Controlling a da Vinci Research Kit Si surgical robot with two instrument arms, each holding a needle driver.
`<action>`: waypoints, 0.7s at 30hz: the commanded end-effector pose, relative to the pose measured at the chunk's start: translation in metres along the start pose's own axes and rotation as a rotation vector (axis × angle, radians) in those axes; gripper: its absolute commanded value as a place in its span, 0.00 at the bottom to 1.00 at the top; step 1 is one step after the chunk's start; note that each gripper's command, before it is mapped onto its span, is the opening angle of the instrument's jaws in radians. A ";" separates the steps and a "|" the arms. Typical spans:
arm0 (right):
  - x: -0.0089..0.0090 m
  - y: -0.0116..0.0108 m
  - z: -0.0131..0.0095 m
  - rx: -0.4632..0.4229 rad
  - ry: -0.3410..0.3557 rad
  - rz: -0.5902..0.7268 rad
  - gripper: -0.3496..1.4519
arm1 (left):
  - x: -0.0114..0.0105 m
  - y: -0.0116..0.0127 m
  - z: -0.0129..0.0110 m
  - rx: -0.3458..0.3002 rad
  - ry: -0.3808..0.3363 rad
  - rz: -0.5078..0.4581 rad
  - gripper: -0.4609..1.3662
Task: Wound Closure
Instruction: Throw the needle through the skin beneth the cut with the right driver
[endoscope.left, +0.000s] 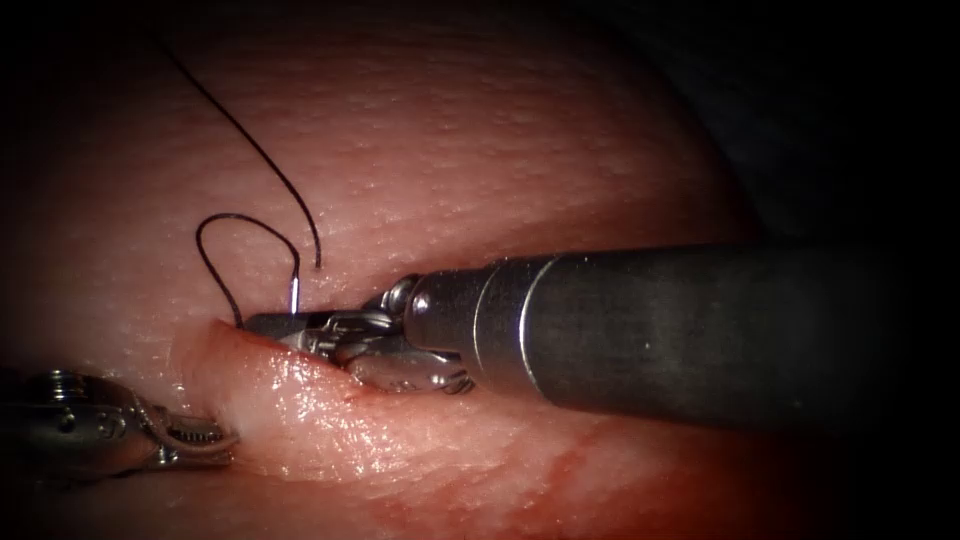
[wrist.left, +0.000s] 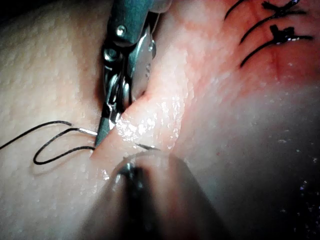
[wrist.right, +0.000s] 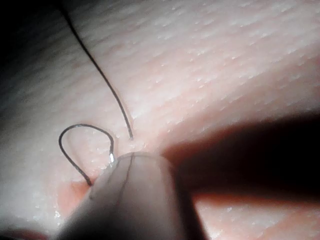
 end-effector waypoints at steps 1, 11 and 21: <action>-0.0002 0.0001 -0.0001 -0.013 -0.016 0.007 0.00 | 0.0000 0.0000 0.0000 -0.001 0.000 0.000 0.27; -0.0017 0.0005 0.0000 -0.024 -0.051 0.017 0.00 | 0.0000 0.0000 0.0000 -0.001 0.000 0.000 0.27; -0.0005 0.0002 -0.0002 -0.004 -0.041 0.018 0.00 | 0.0000 0.0000 -0.0001 -0.001 0.000 0.000 0.28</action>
